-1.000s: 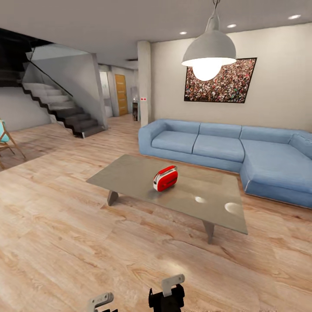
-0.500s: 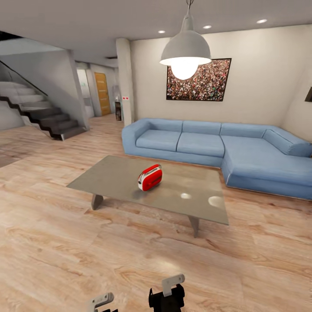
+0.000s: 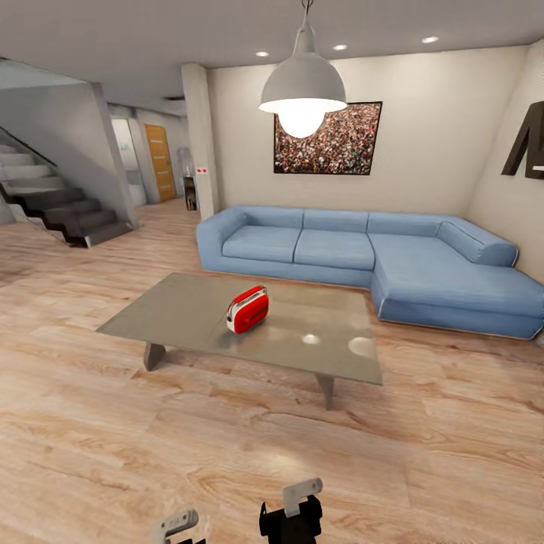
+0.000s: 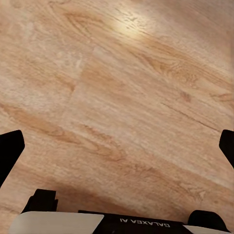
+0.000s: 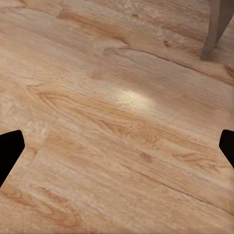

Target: Turn on the radio receiver that's on the table in the living room.

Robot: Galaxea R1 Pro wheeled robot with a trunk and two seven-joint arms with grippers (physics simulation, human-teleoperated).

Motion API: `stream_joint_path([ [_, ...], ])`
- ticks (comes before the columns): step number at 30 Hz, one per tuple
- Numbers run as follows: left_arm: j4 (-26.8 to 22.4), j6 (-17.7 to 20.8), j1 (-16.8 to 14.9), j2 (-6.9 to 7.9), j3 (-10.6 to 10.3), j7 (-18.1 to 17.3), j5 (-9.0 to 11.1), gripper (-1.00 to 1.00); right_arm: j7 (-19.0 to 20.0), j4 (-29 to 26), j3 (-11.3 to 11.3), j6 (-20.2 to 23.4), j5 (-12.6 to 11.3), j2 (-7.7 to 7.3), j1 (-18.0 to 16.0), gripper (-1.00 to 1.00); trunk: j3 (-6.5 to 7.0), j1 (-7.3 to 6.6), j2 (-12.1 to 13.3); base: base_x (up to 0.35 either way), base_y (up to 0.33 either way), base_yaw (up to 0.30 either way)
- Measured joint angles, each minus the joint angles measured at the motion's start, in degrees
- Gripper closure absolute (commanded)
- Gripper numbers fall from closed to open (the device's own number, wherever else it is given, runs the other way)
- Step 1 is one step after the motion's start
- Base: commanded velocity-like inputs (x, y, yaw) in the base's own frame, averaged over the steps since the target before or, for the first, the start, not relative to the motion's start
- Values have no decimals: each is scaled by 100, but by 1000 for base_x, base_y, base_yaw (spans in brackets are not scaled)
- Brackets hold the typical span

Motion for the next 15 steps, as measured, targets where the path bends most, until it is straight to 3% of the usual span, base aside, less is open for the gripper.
stream_joint_path([
  [10,0,0,1,-4,0,0,0,-100,0,-2,-1,0,0,0,0,-100,0,0,0,0,0,-202],
  [15,0,0,-1,-8,0,0,0,-100,0,-2,-1,0,3,0,0,-100,0,0,0,0,0,-52],
])
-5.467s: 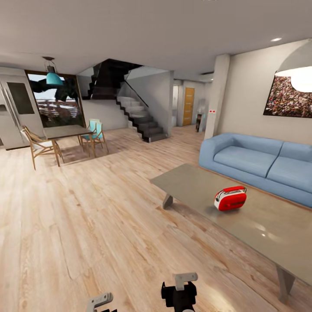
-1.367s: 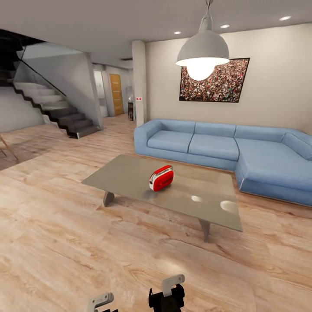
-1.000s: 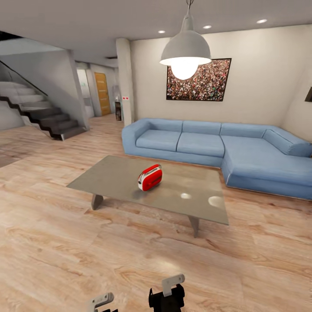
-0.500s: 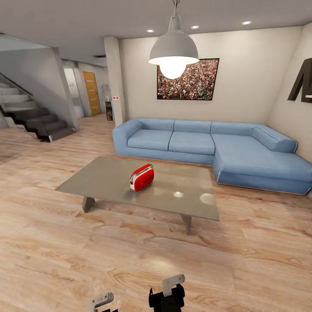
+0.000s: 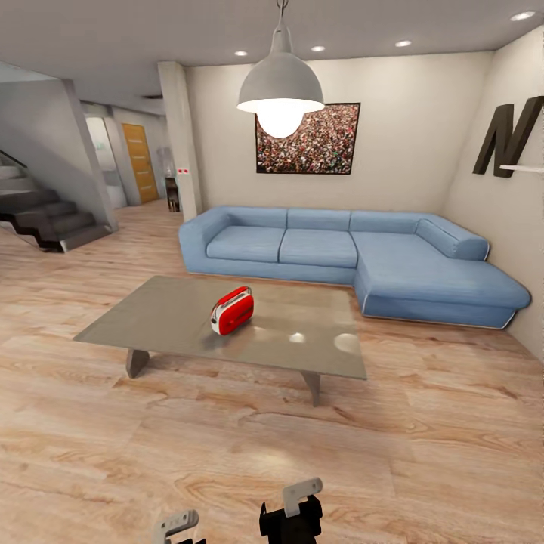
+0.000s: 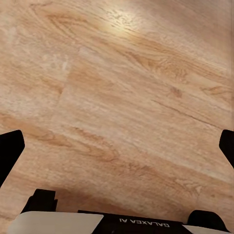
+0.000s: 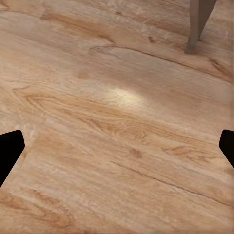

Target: Turn on the radio receiver that's on the table in the living room.

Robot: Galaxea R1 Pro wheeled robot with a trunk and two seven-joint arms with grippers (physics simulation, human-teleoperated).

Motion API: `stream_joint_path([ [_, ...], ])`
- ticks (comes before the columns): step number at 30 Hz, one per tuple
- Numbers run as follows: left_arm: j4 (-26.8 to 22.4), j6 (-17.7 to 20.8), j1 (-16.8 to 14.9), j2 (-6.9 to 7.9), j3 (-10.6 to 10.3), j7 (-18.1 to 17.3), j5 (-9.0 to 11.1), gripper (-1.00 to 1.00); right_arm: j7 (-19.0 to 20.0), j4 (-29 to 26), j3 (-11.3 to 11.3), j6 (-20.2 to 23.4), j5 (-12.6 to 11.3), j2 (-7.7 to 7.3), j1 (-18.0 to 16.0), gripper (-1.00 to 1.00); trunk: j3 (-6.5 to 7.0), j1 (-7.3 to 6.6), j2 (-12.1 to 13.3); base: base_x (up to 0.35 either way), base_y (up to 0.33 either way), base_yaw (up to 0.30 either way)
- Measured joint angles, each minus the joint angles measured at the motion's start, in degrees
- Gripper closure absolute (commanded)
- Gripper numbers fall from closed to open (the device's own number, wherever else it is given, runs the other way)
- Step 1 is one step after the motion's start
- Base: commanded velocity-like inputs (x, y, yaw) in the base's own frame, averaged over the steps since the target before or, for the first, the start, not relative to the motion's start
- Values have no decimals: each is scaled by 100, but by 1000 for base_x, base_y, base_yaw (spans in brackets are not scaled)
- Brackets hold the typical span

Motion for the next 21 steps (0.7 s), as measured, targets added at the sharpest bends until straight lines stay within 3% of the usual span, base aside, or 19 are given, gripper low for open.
stream_joint_path([
  [8,2,0,1,5,-6,0,0,-100,0,3,0,0,-3,0,0,-100,0,0,0,14,86,-5],
  [21,9,9,1,5,-5,0,0,-100,0,4,0,0,-3,0,0,-100,0,0,0,70,312,0],
])
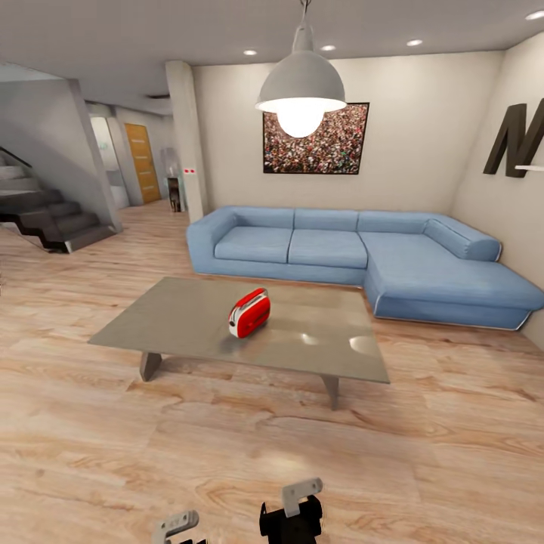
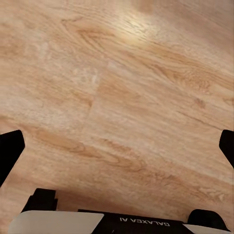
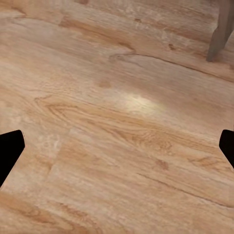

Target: Turn on the radio receiver that's on the table in the living room.

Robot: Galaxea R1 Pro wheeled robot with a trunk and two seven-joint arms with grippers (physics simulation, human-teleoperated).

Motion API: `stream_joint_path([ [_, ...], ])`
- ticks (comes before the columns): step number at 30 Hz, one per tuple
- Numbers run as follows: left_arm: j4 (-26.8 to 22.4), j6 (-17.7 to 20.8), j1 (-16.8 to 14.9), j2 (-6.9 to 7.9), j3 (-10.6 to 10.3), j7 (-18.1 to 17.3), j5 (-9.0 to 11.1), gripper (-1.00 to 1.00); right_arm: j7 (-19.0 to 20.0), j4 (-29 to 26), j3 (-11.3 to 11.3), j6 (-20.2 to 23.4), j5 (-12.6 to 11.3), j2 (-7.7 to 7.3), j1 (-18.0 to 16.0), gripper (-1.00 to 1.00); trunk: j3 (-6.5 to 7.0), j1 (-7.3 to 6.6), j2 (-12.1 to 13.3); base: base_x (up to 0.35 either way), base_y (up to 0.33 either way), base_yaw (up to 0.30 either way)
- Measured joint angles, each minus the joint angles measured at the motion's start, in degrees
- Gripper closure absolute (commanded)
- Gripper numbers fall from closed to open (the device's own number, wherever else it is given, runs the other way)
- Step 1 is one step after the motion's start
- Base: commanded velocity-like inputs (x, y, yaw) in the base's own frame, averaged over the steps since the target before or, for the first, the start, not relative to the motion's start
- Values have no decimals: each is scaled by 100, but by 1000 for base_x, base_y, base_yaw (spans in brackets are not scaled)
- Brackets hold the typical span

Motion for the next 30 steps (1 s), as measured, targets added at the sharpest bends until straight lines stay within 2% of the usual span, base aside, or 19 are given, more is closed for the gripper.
stream_joint_path([
  [25,0,-9,0,-5,5,-2,0,-100,0,5,0,0,0,0,0,-100,0,0,0,90,326,0],
  [30,0,-9,-1,-5,5,-2,0,-100,0,5,0,0,0,0,0,-100,0,0,0,127,323,-117],
])
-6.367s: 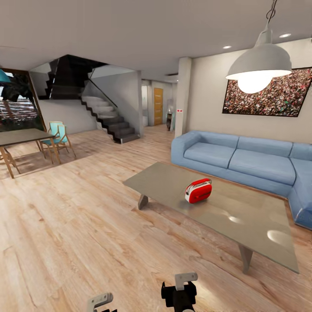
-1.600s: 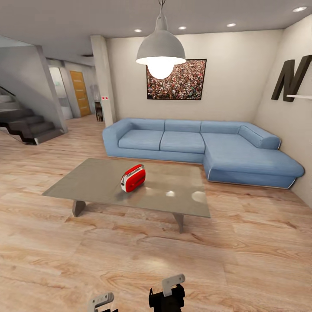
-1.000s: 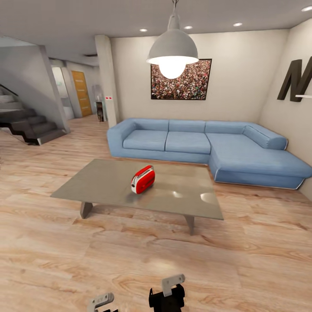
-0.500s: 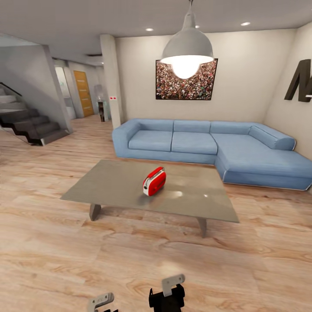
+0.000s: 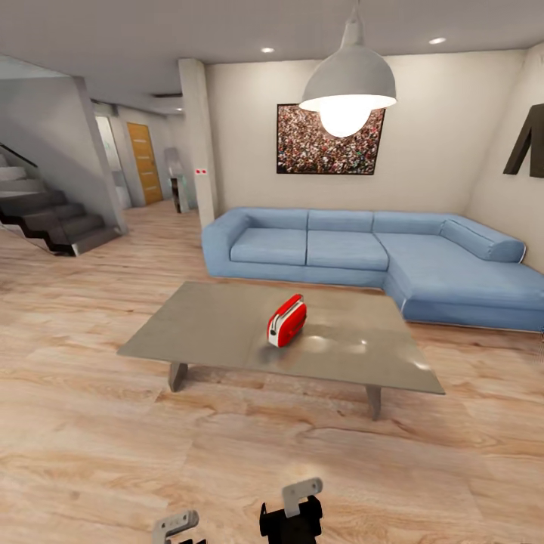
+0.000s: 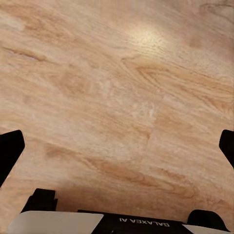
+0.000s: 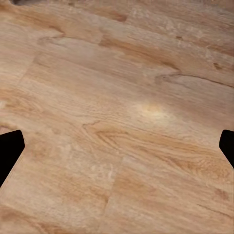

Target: Turn on the radio receiver that's on the table in the living room.

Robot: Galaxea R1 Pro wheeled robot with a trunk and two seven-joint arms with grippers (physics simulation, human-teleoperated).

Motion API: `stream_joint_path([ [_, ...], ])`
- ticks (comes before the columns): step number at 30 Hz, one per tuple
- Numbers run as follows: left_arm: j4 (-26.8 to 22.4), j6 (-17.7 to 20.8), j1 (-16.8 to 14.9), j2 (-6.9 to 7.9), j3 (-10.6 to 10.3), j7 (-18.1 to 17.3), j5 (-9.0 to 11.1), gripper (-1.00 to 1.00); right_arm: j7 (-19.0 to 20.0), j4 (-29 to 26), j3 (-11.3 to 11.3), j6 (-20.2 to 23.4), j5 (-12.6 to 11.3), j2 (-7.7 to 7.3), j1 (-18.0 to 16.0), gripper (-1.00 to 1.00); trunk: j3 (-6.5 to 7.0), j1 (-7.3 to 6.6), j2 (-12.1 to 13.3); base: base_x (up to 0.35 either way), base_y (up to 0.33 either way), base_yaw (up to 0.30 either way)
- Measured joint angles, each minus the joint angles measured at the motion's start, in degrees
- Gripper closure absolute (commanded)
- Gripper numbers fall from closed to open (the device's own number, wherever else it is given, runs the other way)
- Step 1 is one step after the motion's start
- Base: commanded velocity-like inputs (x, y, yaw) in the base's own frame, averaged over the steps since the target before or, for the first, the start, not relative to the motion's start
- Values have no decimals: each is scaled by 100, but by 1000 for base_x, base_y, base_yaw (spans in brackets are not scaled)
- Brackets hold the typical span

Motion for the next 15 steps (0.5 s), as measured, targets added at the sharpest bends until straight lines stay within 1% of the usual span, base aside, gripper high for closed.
stream_joint_path([
  [4,0,0,1,0,0,2,0,-100,0,0,6,0,0,0,0,-100,0,0,0,143,314,-243],
  [6,0,-3,1,0,0,2,0,-100,0,0,3,0,0,0,0,-100,0,0,0,149,310,-136],
  [9,0,-2,0,0,0,2,0,-100,0,0,3,0,0,0,0,-100,0,0,0,149,310,-66],
  [15,0,-8,0,0,0,0,0,-100,0,0,8,0,0,0,0,-100,0,0,0,162,304,-12],
])
